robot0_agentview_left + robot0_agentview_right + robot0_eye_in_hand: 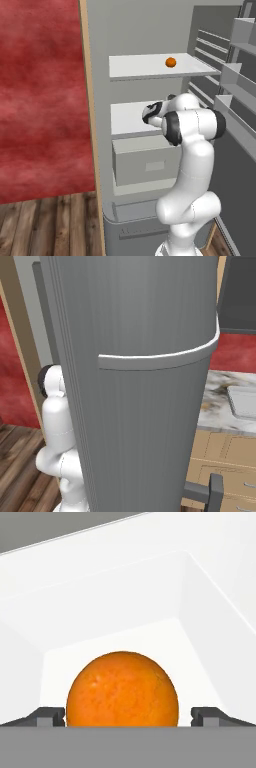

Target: Pick the tangerine and orange from the fridge and place them inside the tupperware on the counter.

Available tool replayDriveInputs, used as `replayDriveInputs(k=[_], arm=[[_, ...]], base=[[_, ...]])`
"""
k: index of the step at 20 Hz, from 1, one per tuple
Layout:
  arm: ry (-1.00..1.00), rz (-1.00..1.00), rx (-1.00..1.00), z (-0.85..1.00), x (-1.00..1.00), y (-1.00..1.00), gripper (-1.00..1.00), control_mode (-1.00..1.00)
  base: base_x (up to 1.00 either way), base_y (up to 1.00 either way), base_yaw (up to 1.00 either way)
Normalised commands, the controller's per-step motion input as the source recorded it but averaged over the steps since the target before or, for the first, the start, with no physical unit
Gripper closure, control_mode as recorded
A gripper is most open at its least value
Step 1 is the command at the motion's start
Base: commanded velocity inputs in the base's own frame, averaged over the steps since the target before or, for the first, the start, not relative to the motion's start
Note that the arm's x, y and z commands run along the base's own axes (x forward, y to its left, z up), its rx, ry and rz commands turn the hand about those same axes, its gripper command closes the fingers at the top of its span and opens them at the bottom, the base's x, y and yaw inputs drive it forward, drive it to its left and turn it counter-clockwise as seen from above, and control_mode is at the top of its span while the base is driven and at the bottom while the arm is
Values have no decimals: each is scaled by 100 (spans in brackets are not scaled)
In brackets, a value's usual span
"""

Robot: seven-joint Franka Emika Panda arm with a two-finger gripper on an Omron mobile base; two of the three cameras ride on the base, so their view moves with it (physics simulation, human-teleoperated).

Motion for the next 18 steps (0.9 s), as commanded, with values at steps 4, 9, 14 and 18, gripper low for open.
replayDriveInputs(k=[4,9,14,18], arm=[[0,0,0,-19,0,5,-100,-100],[0,0,0,-25,0,6,100,-100],[0,0,0,-24,0,3,100,-100],[-2,0,0,-15,0,0,100,-100]], base=[[0,0,0],[0,0,0],[0,0,0],[0,0,0]])
